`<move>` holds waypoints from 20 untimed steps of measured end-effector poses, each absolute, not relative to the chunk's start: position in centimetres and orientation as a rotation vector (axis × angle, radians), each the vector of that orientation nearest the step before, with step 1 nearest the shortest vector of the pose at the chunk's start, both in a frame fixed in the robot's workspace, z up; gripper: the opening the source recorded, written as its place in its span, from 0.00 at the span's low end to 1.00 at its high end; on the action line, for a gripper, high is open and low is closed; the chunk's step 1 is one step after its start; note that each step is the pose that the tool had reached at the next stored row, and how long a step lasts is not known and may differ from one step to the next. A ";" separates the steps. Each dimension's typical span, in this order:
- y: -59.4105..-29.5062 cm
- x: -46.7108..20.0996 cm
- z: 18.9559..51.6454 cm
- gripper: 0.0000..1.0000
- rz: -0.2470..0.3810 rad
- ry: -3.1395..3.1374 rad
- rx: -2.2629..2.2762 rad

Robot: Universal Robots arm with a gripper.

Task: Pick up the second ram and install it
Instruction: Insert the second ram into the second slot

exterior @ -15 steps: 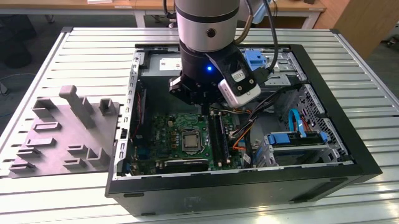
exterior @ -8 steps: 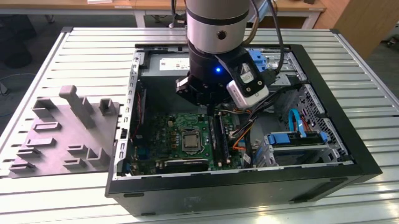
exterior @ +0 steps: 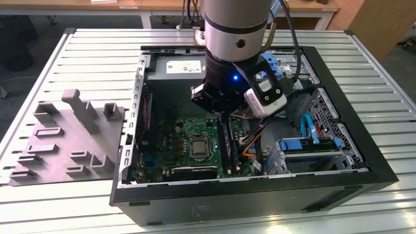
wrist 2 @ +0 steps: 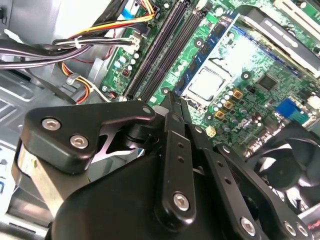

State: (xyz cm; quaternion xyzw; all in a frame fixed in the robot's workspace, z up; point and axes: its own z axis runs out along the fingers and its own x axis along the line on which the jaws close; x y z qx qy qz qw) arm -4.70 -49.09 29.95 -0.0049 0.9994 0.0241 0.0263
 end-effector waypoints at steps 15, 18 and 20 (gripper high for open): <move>-49.1 -4.0 27.7 0.11 0.074 3.088 0.003; -49.1 -3.7 27.3 0.11 0.074 3.089 0.012; -49.1 -3.7 27.0 0.11 0.074 3.088 0.021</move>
